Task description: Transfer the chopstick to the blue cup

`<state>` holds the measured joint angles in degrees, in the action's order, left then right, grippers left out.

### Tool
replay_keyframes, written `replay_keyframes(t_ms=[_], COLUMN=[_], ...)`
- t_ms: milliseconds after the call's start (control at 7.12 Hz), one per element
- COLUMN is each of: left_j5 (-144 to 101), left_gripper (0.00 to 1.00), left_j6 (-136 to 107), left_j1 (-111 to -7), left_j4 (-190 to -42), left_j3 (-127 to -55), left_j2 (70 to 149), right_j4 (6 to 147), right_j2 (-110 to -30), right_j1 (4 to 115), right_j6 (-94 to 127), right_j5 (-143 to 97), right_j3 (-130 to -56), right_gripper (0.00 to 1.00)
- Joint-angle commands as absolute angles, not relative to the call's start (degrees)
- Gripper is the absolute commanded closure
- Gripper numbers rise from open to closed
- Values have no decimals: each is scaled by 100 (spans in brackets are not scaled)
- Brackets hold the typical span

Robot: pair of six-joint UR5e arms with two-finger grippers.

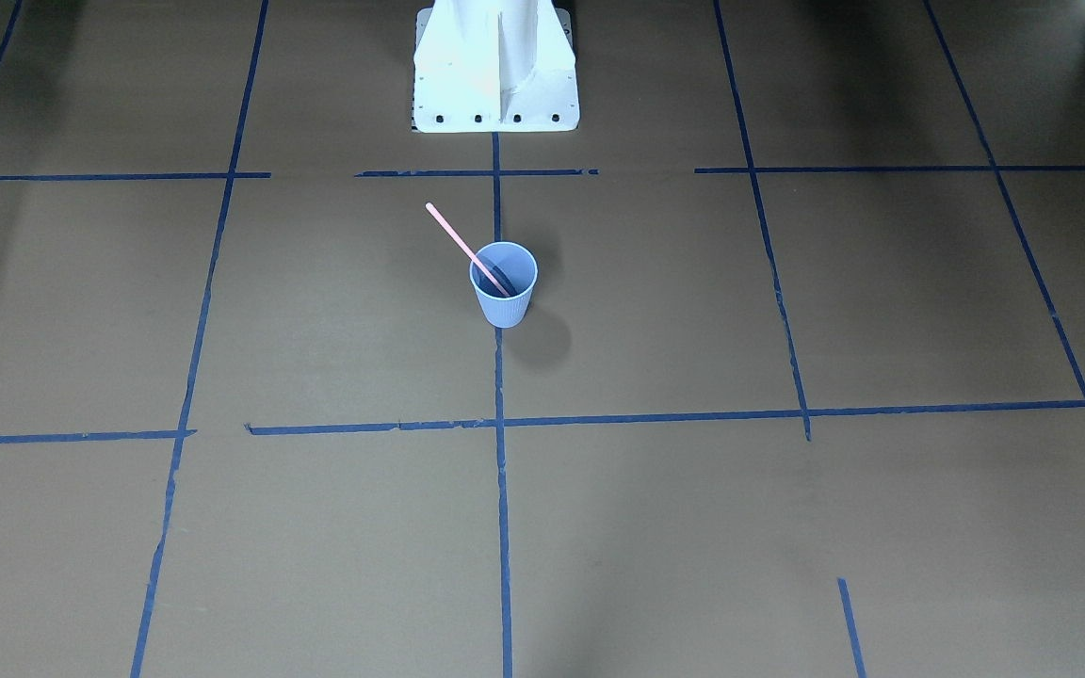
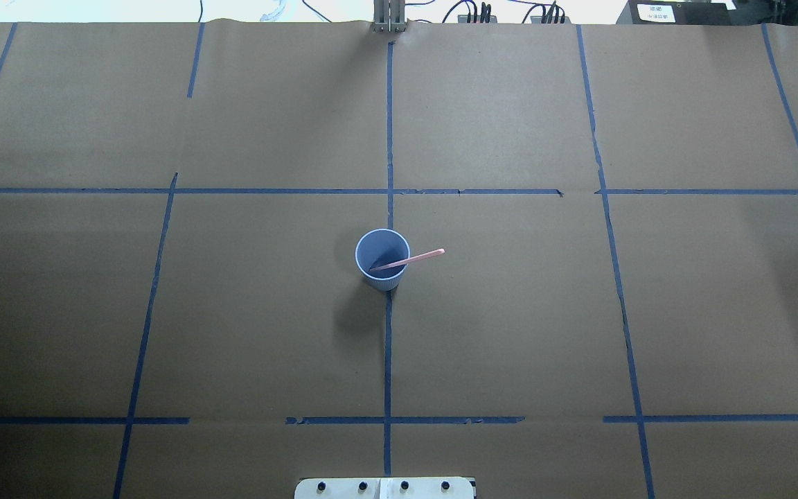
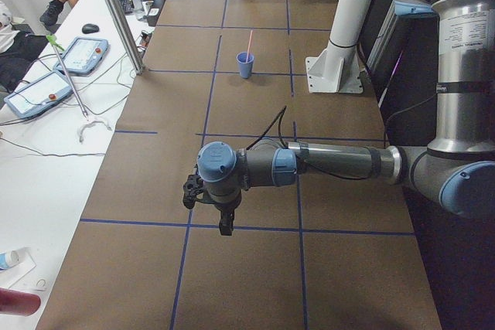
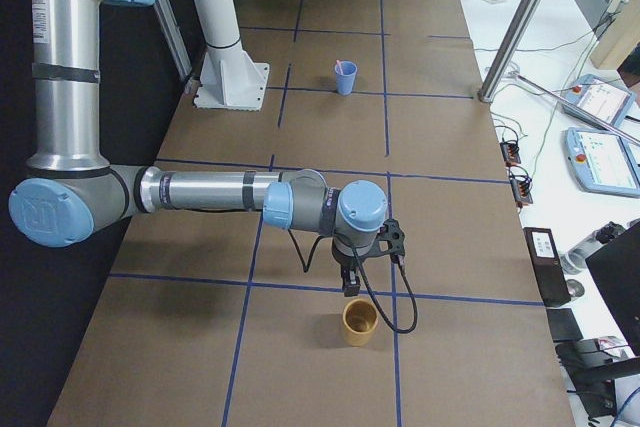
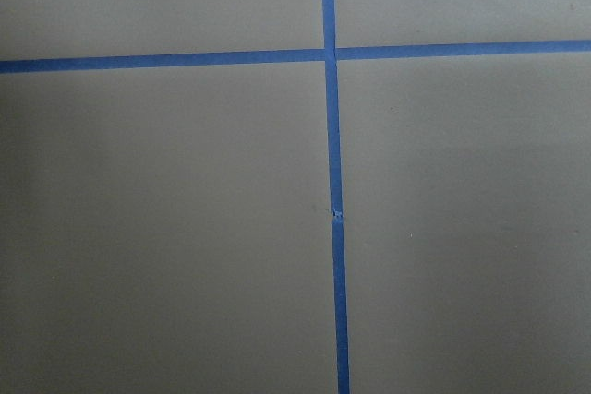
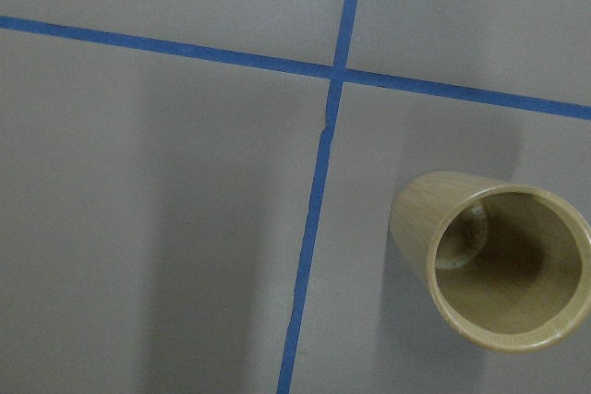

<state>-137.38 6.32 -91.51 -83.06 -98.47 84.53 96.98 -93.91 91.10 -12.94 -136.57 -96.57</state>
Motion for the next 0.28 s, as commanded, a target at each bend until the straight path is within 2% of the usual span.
replay_keyframes(t_ms=[0,140], left_j5=[-13737,-13737], left_gripper=[0,0], left_j6=[633,633], left_j1=[-9149,-9149], left_j4=[-8279,-8279], left_j3=[-9862,-9861], left_j2=[8455,8455], right_j4=[9694,9703], right_j2=[-9387,-9395], right_j1=[9062,9062], right_j6=[-1318,-1301], right_j5=[-13658,-13676], right_j3=[-9650,-9659], right_gripper=[0,0])
